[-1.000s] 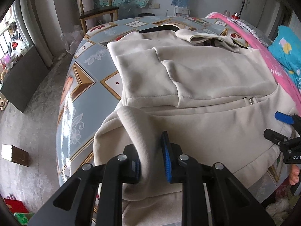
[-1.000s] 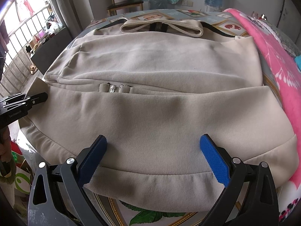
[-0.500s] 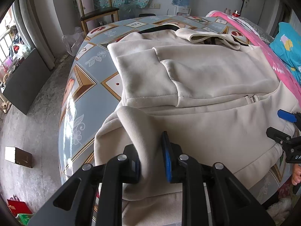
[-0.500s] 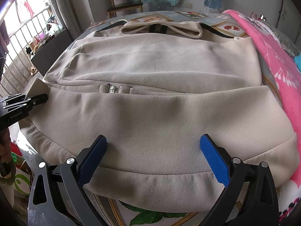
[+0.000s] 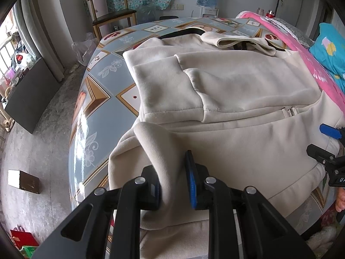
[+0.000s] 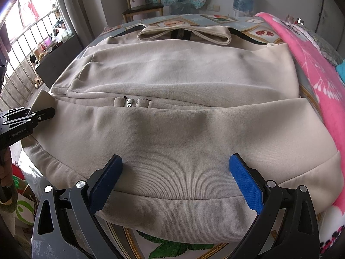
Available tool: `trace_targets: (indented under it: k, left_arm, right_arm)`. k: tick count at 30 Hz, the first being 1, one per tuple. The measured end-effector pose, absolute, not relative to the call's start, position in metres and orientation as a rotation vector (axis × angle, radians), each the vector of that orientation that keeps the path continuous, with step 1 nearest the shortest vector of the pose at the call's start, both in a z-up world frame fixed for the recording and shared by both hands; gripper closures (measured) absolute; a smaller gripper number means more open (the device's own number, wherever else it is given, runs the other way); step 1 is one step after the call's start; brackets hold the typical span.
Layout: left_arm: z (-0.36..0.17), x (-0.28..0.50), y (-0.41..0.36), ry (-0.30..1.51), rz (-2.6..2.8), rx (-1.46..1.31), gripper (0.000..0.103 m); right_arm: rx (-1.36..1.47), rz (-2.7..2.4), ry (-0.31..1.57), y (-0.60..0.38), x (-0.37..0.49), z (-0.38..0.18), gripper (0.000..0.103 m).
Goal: Fold large clothes
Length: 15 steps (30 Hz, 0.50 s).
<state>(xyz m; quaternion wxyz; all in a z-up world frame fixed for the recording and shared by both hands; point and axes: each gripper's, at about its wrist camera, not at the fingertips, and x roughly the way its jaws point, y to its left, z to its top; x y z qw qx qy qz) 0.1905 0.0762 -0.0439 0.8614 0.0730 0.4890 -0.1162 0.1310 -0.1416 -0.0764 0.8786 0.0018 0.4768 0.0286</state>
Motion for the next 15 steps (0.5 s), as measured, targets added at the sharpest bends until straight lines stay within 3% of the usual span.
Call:
trace_targets:
  k: [15]
  left_arm:
    - [-0.0435,0.1900,0.0753,1.024,-0.241,0.160,0.084]
  right_arm:
    - [0.003,0.057,0.990,-0.1415,0.1306,-0.0757,0.007]
